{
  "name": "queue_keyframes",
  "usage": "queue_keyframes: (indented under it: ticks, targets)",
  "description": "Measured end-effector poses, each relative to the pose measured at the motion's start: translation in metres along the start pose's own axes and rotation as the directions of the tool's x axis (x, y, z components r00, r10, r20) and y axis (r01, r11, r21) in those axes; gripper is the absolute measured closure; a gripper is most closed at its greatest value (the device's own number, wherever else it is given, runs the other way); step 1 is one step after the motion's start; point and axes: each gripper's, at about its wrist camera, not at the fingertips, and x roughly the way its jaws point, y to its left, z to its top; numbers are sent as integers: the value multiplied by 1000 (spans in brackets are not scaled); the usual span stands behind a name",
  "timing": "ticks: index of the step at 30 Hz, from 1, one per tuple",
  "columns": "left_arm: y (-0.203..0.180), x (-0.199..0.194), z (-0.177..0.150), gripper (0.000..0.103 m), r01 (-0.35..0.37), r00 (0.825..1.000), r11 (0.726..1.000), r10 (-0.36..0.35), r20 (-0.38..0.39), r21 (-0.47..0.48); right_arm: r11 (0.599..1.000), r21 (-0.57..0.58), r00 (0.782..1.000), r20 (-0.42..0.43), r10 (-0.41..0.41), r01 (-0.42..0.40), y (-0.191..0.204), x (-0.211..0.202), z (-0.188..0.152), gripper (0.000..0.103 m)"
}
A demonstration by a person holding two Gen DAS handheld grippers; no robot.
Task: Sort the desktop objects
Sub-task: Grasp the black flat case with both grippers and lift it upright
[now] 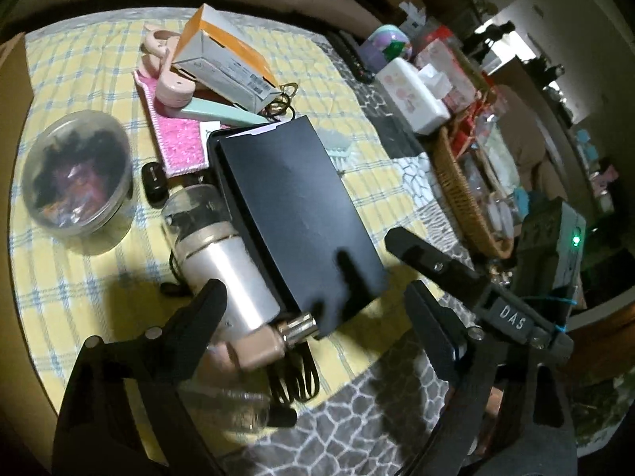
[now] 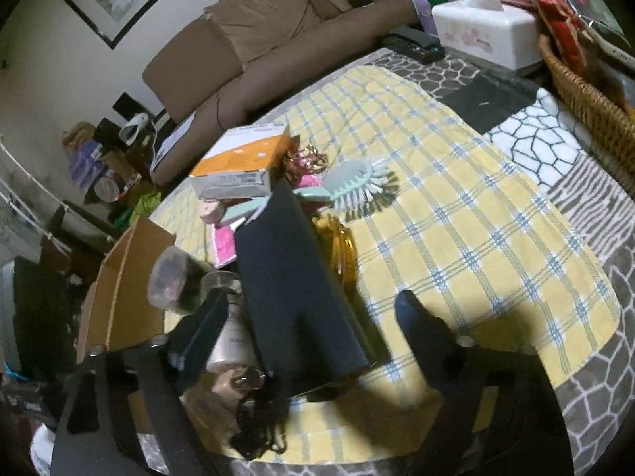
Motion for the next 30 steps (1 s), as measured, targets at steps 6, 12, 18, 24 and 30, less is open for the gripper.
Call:
queue_keyframes:
  ticks: [6, 12, 18, 24, 30]
  targets:
    - [-2, 15, 7, 14, -20, 1000, 1000, 20, -7, 15, 996, 56, 997, -29, 68, -66, -17, 10, -1, 47]
    - [-8, 19, 9, 14, -24, 1000, 999, 24, -14, 40, 988, 78, 989, -57, 137, -132, -15, 13, -4, 60]
    - [-11, 20, 7, 14, 8, 999, 999, -7, -31, 35, 964, 119, 969, -41, 244, -238, -18, 0, -6, 68]
    - [-1, 12, 9, 14, 21, 1000, 999, -22, -16, -27, 912, 191, 923, -59, 380, -364, -15, 4, -12, 71]
    - [6, 7, 10, 14, 22, 1000, 999, -23, -9, -48, 971, 129, 979, -7, 202, -200, -19, -9, -1, 65]
